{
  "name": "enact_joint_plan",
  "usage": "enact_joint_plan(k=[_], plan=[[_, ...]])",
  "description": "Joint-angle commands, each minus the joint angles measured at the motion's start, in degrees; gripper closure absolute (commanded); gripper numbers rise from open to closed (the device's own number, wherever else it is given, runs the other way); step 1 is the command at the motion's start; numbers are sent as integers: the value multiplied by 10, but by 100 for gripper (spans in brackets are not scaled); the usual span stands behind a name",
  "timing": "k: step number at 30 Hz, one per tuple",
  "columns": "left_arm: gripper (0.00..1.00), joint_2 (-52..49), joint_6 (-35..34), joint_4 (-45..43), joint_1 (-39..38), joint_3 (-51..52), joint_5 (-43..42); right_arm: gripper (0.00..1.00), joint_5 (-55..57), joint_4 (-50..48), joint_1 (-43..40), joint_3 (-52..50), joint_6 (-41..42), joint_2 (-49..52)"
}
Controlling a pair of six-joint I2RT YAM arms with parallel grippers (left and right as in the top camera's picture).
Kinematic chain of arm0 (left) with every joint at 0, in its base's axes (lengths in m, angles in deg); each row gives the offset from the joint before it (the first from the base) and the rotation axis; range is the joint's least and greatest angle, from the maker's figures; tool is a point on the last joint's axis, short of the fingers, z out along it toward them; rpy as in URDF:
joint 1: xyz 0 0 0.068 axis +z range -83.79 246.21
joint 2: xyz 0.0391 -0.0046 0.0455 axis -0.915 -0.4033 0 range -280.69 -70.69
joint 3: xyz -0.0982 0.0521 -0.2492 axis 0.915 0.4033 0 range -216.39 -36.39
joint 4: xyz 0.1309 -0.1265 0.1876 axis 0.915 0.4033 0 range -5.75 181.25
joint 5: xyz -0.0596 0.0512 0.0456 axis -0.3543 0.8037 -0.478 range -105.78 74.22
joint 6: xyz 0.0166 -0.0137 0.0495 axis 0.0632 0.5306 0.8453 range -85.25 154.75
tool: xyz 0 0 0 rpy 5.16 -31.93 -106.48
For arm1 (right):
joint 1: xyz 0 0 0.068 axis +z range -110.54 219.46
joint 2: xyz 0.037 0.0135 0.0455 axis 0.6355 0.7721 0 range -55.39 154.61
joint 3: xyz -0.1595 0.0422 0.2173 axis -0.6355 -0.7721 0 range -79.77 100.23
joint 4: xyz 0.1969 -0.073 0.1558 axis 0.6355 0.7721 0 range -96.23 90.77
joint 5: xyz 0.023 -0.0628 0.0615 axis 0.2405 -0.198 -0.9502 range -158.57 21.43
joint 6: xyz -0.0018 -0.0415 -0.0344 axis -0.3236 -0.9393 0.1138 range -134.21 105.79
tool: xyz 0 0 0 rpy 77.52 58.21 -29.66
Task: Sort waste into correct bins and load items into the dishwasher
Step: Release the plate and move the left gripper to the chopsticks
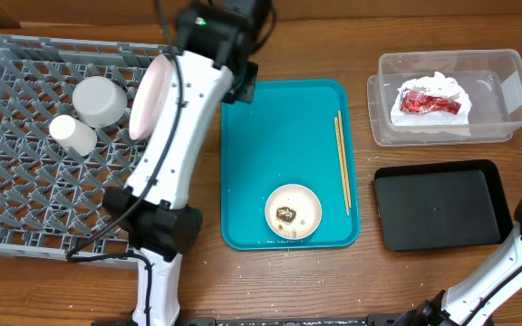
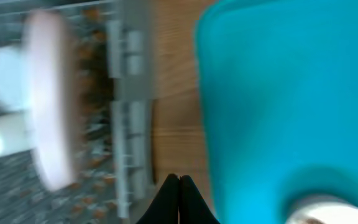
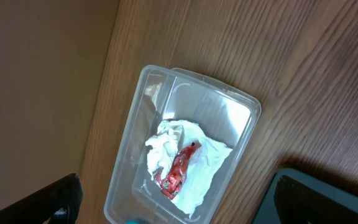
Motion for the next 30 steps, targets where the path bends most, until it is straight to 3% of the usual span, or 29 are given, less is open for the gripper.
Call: enact_joint_plan(k=[1, 7, 13, 19, 24, 30], plan=[[96, -7, -68, -24, 5, 63, 169, 0, 2, -2, -2, 10, -2, -8], [96, -7, -39, -123, 32, 163, 183, 0, 2, -2, -2, 10, -3, -8], [96, -6, -52, -128, 54, 167, 259, 0, 2, -2, -2, 10, -3, -8], [96, -5, -90, -126, 73, 148, 255, 0, 2, -2, -2, 10, -3, -8], [96, -1, -99, -126, 88, 103, 203, 0, 2, -2, -2, 10, -3, -8], [96, 1, -94, -111, 114, 11, 57, 0, 2, -2, -2, 10, -3, -8]])
